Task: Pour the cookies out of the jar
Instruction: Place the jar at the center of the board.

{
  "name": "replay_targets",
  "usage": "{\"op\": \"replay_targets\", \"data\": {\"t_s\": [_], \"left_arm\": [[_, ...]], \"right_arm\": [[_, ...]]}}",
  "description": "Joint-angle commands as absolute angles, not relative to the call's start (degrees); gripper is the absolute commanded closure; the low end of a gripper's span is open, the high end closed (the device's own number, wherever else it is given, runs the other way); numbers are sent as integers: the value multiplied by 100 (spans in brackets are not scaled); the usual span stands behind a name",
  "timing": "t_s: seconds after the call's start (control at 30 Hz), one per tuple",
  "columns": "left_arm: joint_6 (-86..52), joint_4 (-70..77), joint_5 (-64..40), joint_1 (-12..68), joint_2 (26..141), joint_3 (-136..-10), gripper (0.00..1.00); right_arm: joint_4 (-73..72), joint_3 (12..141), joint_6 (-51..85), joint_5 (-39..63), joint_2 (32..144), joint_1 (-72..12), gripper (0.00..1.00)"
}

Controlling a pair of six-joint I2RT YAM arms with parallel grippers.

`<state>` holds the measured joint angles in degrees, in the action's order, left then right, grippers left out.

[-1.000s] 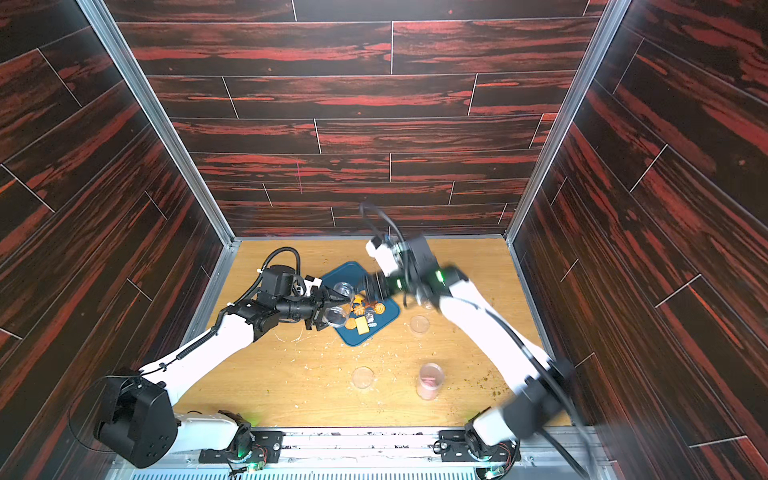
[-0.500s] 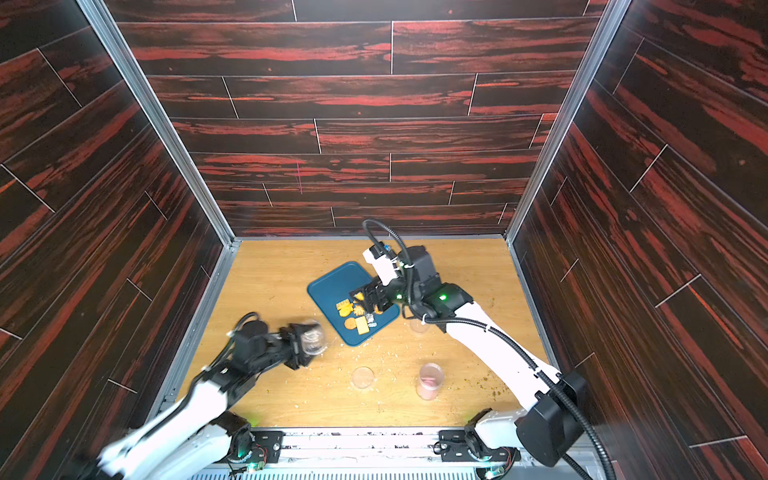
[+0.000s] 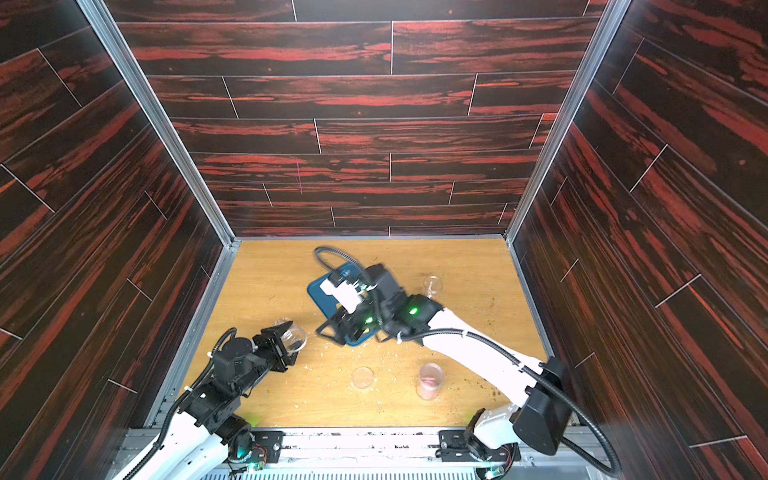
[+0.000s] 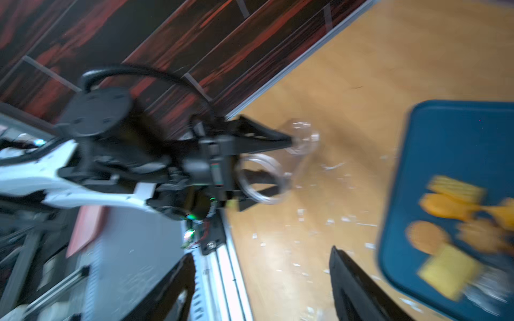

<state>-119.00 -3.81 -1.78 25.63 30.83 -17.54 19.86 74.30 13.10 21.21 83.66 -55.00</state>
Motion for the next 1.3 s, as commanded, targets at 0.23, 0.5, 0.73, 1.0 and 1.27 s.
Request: {"op": "replay_targets", "data": {"t_s": [0.23, 0.5, 0.73, 1.0, 1.27], "left_arm": [[-13616, 20, -148, 2590, 3463, -1950, 36], [-13614, 20, -175, 2597, 3448, -2026, 36], [-13661, -83, -77, 2599, 3248, -1986, 36], [-13675, -9, 61, 2610, 3267, -1977, 36], [-13608, -9, 174, 2621, 3424, -2083, 33]], "right_arm": [[1521, 7734, 1516, 1643, 9506, -5801, 25], [1617, 8313, 1468, 1327, 10247, -5744, 40], [1842, 8693, 1465, 1279, 10651, -5708, 61], [1914, 8779, 1497, 1132, 10684, -5786, 84], [2205, 8897, 1925, 639, 10658, -5994, 100]]}}
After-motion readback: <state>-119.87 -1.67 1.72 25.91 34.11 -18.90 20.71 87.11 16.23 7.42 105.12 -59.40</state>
